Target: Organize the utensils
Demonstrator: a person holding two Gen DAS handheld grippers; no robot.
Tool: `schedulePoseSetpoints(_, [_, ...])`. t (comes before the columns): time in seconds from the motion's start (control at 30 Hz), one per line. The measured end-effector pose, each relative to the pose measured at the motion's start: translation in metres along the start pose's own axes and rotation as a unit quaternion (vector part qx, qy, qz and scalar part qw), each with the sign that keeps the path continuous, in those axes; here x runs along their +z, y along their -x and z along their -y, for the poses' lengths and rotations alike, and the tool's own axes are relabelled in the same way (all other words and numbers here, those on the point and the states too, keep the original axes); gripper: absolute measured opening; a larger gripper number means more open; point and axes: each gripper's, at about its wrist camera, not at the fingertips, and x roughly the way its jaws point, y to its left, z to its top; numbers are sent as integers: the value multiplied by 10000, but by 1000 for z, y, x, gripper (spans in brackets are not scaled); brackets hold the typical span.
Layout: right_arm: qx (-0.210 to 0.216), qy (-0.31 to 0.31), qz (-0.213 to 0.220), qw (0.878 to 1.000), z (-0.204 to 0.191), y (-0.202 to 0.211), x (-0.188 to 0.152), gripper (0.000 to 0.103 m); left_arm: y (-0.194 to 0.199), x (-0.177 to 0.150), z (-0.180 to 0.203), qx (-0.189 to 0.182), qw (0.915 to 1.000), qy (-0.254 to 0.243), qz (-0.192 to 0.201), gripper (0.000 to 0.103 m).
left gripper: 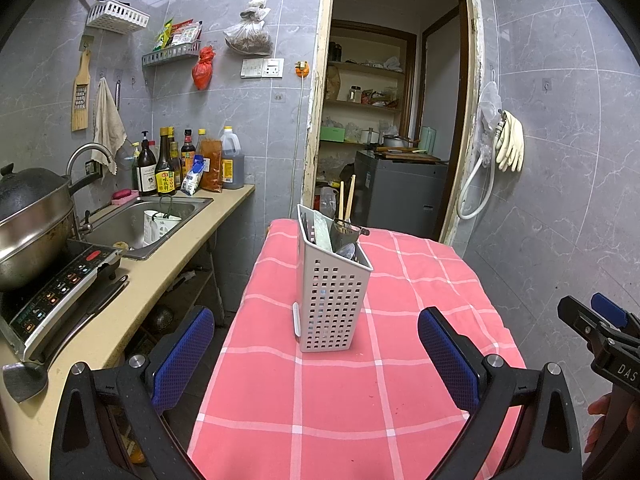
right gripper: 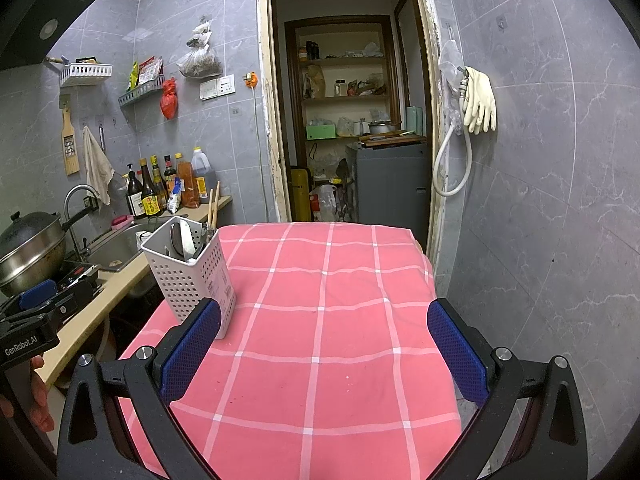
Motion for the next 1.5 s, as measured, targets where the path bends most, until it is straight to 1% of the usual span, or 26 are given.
schedulePoseSetpoints(1.5, [15,-9,-27,10000,-1,-2,-3,101,0,0,0,0,10000,4,-5,103])
